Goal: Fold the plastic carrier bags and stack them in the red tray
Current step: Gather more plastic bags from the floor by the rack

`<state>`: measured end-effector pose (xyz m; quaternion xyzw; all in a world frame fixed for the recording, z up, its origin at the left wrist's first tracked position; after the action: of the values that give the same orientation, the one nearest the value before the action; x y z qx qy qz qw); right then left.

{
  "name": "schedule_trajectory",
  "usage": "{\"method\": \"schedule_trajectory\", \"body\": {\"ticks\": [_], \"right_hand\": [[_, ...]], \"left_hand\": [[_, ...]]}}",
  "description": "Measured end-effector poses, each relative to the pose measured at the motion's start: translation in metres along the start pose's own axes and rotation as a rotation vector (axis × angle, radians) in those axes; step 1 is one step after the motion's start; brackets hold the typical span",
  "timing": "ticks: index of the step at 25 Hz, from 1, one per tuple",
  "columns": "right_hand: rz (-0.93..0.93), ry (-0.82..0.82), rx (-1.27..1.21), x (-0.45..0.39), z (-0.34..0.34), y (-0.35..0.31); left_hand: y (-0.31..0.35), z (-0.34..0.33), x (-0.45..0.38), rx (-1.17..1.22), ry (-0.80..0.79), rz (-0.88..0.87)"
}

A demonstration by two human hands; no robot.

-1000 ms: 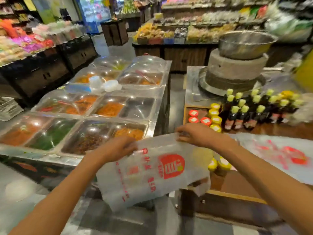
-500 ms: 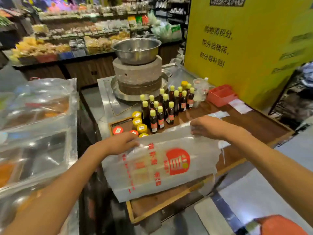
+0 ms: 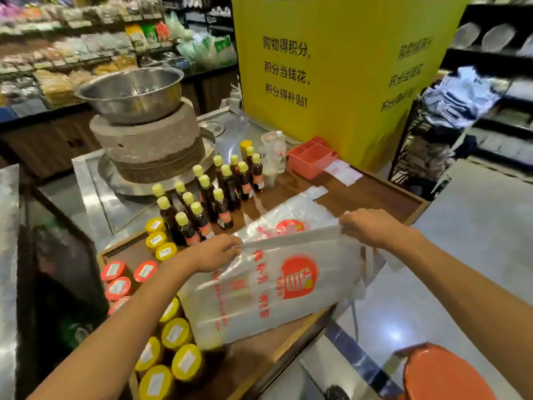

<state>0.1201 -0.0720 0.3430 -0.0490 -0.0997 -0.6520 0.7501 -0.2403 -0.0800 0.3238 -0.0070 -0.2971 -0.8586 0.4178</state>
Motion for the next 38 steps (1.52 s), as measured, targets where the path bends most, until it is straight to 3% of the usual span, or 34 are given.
{"method": "schedule_trajectory", "body": {"ticks": [4, 10, 13, 19, 22, 24, 27, 30, 33, 38], "right_hand": [[0.059, 0.059, 0.119, -0.041, 0.001, 0.047], [0.083, -0.133, 0.167, -0.113, 0.0, 0.113], [0.087, -0.184, 0.216, -0.144, 0.008, 0.124], [0.149, -0.077, 0.283, -0.237, 0.002, 0.111], [0.167, -0.045, 0.288, -0.282, -0.026, 0.097], [0.172, -0.07, 0.26, -0.318, -0.054, 0.086], [0.164, -0.08, 0.223, -0.367, -0.084, 0.066], [0.186, 0.039, 0.219, -0.408, -0.112, 0.046], [0.189, 0.036, 0.199, -0.451, -0.152, 0.039], [0.212, -0.011, 0.272, -0.477, -0.158, 0.022]], "left_hand": [[0.003, -0.003, -0.062, 0.034, 0.01, 0.073], [0.03, -0.017, -0.128, 0.176, -0.015, 0.131], [0.035, -0.015, -0.148, 0.283, -0.038, 0.133], [-0.023, -0.002, -0.199, 0.467, -0.002, 0.244], [-0.063, -0.009, -0.226, 0.319, 0.043, 0.273], [-0.099, -0.018, -0.245, 0.195, 0.049, 0.359], [-0.159, -0.041, -0.27, 0.19, -0.009, 0.552], [-0.198, -0.056, -0.284, 0.142, -0.008, 0.643], [-0.225, -0.063, -0.293, 0.083, 0.003, 0.749], [-0.238, -0.072, -0.3, -0.028, 0.002, 0.815]]}}
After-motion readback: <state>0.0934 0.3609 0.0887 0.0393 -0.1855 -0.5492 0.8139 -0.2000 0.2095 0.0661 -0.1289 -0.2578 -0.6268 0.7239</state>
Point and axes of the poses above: each hand's wrist, its own x-axis away from the middle knuckle, its own z-axis out of the back of the hand, y = z × x, the point moved 2 cm from there along -x, towards the middle knuckle, and after that the axes turned 10 degrees about -z, right-handed, at the moved point
